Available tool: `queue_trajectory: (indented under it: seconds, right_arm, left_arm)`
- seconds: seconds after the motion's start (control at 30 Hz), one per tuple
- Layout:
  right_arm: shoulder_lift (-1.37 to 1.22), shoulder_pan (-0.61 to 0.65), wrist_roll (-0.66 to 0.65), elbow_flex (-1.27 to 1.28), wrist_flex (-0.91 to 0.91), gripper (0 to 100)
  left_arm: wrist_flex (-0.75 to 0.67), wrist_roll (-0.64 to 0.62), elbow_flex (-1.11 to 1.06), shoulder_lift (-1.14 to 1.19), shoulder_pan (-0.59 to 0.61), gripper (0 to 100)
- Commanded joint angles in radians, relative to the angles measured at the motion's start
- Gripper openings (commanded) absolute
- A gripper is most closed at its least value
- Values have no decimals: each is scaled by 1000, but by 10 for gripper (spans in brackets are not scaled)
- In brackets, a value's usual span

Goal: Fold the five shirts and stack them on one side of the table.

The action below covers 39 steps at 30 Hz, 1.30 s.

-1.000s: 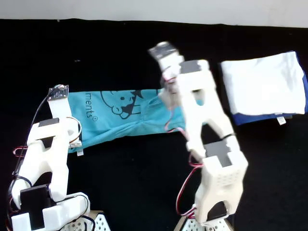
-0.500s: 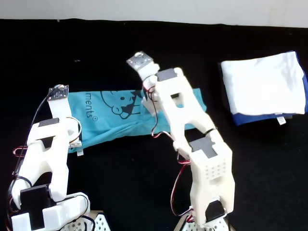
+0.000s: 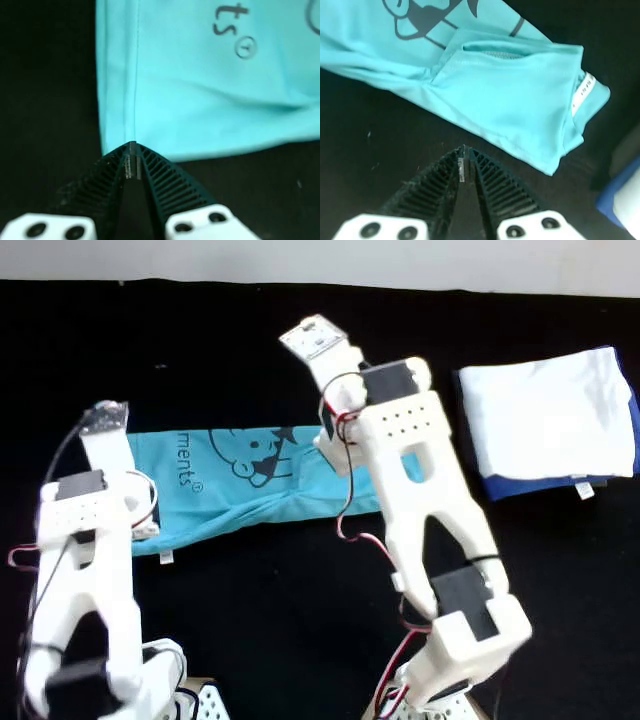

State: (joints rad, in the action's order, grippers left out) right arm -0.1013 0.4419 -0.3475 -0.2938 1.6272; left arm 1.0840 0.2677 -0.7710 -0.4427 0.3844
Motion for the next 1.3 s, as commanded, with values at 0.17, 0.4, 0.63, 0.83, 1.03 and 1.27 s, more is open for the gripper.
queue_trajectory:
  seconds: [0.17, 0.4, 0.63, 0.83, 1.03, 1.27]
  right_arm:
    - [186, -38, 2, -10, 134, 7]
    - [394, -125, -2, 234, 122, 7]
    - [719, -209, -106, 535, 125, 7]
    - [955, -344, -209, 760, 117, 7]
    - [1066, -398, -245, 951, 51, 7]
    - [1095, -403, -239, 1059, -59, 7]
  left_arm:
    - [74, -12, 197, 87, 111, 229]
    - [49, -51, 535, 526, 128, 230]
    - [103, -107, 901, 906, 71, 228]
    - [218, -106, 1098, 1124, 56, 227]
    - [342, -46, 1233, 1222, 59, 210]
    - [368, 64, 1283, 1270, 156, 9]
